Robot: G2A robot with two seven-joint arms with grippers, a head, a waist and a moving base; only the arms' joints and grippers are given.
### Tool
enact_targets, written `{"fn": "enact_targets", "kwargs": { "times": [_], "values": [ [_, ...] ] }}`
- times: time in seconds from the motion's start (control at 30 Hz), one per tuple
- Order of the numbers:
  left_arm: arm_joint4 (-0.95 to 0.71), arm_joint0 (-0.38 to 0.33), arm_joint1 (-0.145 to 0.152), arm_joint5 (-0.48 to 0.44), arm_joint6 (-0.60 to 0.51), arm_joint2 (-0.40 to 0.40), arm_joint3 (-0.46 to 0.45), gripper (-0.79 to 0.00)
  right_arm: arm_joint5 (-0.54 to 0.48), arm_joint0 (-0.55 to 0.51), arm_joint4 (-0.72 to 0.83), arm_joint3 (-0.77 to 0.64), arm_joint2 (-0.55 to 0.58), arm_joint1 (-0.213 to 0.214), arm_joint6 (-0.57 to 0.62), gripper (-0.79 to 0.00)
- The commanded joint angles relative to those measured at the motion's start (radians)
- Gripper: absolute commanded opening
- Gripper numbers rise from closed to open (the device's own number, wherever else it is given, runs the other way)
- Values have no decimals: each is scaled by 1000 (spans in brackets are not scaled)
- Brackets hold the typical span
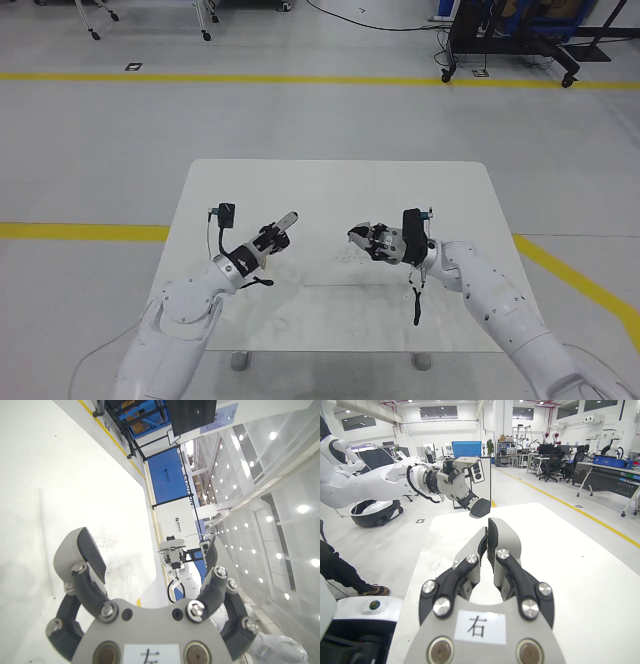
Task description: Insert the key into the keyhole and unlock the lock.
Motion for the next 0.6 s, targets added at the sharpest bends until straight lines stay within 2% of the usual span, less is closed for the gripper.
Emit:
{"fn": "enact_targets", "kwargs": {
  "times": [0.0,0.1,0.23,0.37,0.4,0.47,0.57],
  "values": [
    [-135,-5,-2,-126,-90,13,56,0,0,-15,118,-22,-5,-6,-26,-785],
    [-181,-24,-2,-284,-163,17,132,0,0,-26,261,-32,-33,-7,7,-785],
    [-165,-32,0,-440,-215,26,135,0,0,-29,574,-30,-100,-9,156,-785],
    [-151,-23,2,-493,-198,24,138,0,0,-20,948,-31,-167,-12,363,-785],
    [-114,-21,3,-498,-187,24,132,-37,0,-18,1042,-31,-185,-14,417,-785],
    [-55,-9,4,-512,-153,28,119,-277,0,-5,1198,-21,-218,-18,528,-785],
    [17,8,4,-521,-116,39,97,-376,21,13,1381,-4,-246,-25,642,-785]
  ]
}}
